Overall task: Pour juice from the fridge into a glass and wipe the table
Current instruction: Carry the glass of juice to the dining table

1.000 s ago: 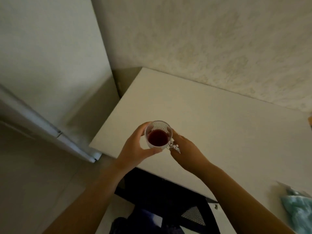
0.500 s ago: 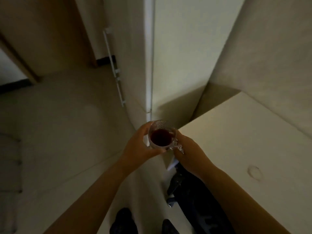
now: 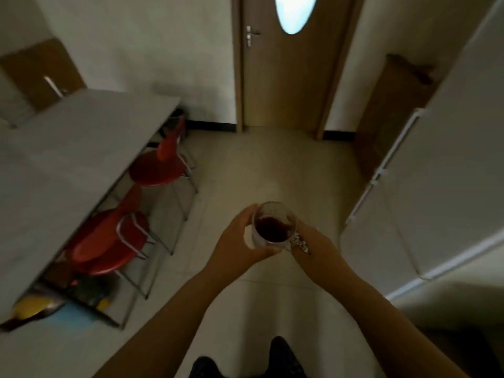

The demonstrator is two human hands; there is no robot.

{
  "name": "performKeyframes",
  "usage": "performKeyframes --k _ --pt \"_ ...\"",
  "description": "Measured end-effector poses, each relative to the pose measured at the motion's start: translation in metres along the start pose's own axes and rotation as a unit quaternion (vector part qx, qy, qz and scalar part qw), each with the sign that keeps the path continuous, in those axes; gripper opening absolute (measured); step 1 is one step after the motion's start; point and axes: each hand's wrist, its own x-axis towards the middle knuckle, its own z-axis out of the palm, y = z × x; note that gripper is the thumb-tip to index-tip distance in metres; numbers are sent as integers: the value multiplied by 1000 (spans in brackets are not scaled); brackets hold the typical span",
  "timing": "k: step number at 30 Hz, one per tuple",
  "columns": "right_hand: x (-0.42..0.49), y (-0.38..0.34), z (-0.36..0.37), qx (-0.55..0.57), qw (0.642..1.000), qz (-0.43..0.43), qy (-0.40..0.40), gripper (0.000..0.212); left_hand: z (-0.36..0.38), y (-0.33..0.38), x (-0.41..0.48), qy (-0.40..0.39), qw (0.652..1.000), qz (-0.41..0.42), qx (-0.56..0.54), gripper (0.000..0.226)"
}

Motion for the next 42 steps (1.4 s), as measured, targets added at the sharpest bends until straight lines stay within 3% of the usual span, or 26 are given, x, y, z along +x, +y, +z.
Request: performKeyframes --k 11,23,34,42 --pt "220 -82 117 13 965 -168 -203 44 -166 -86 68 200 975 -86 31 81" --pt "403 -162 243 19 872 -301 -387 45 -283 -164 126 405 890 -200 57 81" --pt "507 -242 413 -28 831 -335 -443 47 -426 -267 143 467 838 -268 85 77" --pt "562 -280 503 -67 802 -318 -502 53 -494 -343 156 492 815 -306 17 73"
